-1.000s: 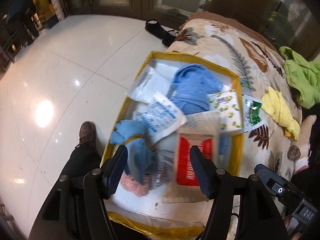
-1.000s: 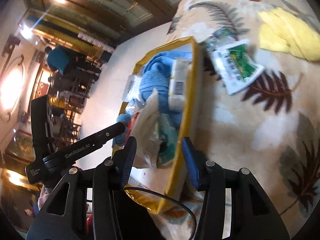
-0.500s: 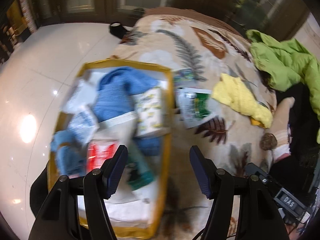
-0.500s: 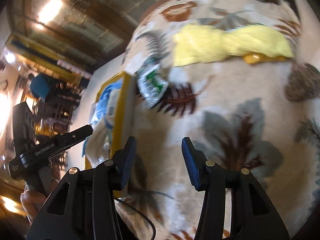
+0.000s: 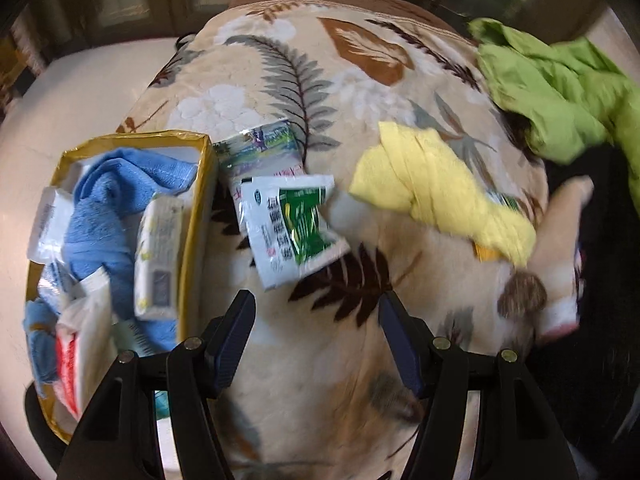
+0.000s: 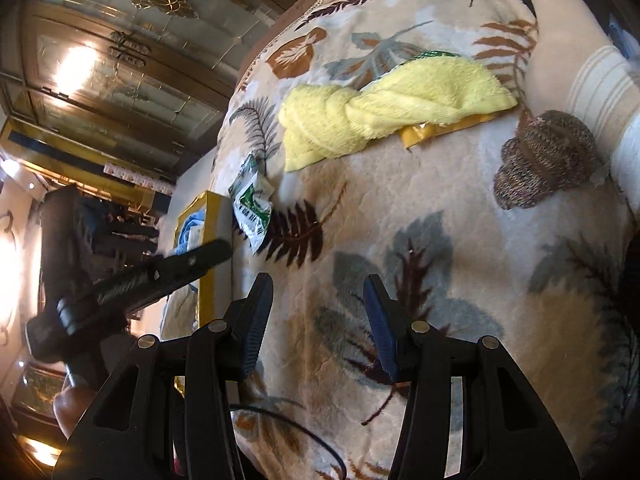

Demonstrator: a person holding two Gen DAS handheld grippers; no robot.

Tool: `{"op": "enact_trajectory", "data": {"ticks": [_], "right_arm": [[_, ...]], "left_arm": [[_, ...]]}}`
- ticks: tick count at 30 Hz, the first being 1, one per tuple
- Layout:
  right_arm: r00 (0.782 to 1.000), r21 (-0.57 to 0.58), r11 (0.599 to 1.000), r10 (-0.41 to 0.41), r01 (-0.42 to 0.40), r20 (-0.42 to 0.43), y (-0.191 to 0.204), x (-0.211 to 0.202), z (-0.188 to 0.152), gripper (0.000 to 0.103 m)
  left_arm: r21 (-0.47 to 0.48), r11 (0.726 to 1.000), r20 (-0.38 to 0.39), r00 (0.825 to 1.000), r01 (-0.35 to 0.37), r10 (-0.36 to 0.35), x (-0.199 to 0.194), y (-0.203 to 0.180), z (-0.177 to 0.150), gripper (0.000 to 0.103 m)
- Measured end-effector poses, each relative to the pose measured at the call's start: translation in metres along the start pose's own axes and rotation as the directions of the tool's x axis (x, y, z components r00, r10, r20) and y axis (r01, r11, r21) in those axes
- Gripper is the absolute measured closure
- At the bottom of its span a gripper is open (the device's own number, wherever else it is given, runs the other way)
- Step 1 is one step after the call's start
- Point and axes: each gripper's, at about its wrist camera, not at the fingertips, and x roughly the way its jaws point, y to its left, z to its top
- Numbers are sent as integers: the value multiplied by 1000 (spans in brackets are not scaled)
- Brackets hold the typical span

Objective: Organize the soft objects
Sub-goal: 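Move both open grippers back over the remaining pile, then grasp the yellow towel with the right gripper while the left grasps the green-and-white sachet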

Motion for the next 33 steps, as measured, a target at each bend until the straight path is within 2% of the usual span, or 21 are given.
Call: {"op": "enact_trajectory", "data": {"ticks": [4, 8, 14, 17, 19, 21, 24, 26, 27, 28, 30, 32, 33], "right_arm": [[1000, 6, 1000, -1, 1, 5, -9, -3, 6, 56], [1000, 29, 1000, -4, 4, 15, -21, -10, 11, 56], [1000, 48, 999, -9, 8, 18, -35, -15, 19, 56], [1000, 43, 999, -14, 13, 19, -37, -15, 22, 56], [1000, 22, 999, -27, 26, 13, -36, -14, 26, 56], [998, -32, 998, -57, 57, 15, -29, -13, 33, 56], [992, -158, 980, -111, 120, 64, -7, -18, 53, 56], [986, -280, 946, -143, 162, 88, 11, -17, 68, 56], [978, -355, 911, -187, 208, 93, 22, -13, 76, 56], [962, -425, 863, -249, 273, 112, 33, -7, 83, 56], [939, -545, 767, -314, 339, 142, 49, 6, 88, 56], [928, -668, 660, -346, 343, 135, 65, 23, 89, 56], [930, -714, 622, -351, 321, 113, 69, 33, 88, 56]], "left_arm": [[-87, 996, 6, 1000, -4, 4, 16, 4, 13, 38], [-162, 987, -30, 1000, -5, 0, 41, 10, 19, 38], [-226, 974, -17, 1000, -30, 27, 57, 17, 26, 38], [-196, 980, -28, 999, -38, 33, 64, 9, 27, 29], [-196, 980, -41, 999, -37, 30, 68, 9, 25, 28], [-192, 981, -40, 999, -40, 33, 69, 11, 24, 28], [-153, 987, -57, 997, -52, 44, 70, 9, 21, 30], [-131, 990, -69, 997, -50, 41, 71, 6, 20, 30], [-131, 990, -72, 997, -45, 36, 71, 5, 21, 30], [-136, 990, -75, 997, -40, 30, 70, 6, 21, 30], [-161, 987, -85, 996, -20, 7, 69, 10, 22, 30], [-187, 982, -99, 995, -10, -8, 71, 11, 26, 28], [-194, 981, -107, 994, -7, -14, 72, 12, 27, 28]]}}
